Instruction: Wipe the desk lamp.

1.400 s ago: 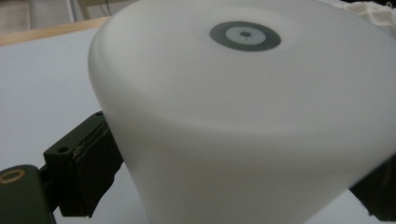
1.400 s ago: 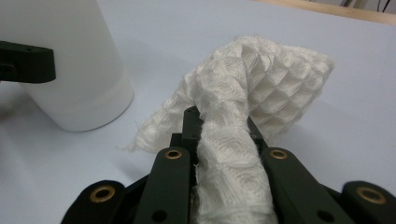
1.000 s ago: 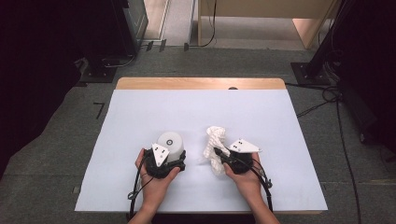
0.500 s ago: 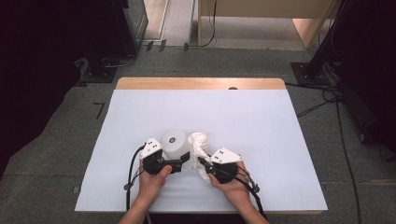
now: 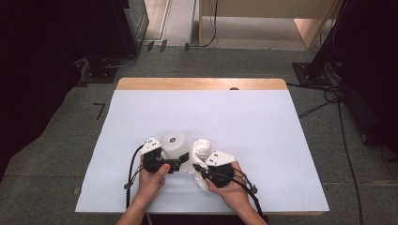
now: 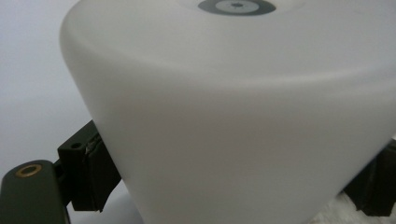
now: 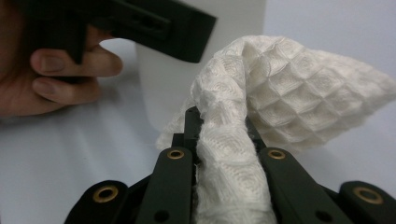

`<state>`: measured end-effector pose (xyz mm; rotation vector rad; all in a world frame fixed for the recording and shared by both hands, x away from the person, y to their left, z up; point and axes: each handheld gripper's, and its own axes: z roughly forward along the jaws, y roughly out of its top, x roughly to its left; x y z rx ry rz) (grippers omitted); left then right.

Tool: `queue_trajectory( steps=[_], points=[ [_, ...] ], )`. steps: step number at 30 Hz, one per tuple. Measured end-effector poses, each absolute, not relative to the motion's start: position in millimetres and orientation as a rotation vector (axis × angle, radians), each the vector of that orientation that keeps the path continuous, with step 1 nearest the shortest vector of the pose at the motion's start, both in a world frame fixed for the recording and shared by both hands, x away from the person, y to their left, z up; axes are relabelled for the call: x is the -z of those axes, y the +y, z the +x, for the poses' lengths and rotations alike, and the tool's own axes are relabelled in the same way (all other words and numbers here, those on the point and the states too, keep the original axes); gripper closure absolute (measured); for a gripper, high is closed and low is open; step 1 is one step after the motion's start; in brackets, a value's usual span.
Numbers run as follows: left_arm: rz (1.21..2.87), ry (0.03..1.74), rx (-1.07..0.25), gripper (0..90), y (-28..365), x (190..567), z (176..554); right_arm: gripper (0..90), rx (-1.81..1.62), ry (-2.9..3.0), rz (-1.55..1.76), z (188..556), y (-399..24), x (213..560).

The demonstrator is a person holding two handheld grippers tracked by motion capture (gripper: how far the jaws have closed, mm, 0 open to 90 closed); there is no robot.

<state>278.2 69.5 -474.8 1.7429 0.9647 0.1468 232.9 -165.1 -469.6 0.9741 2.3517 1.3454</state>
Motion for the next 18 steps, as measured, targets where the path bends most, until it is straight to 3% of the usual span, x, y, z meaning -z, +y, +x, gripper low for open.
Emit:
queue_trajectory(
  steps=[9,18],
  points=[
    [1.861,0.817,-0.174,8.7,52.7,473.0,270.0,80.4,-1.339,2.260,1.018,238.4,-179.9,466.9],
    [1.927,0.773,-0.210,8.7,43.3,470.2,265.3,80.4,-1.428,2.141,0.951,230.8,-186.5,447.7]
  ],
)
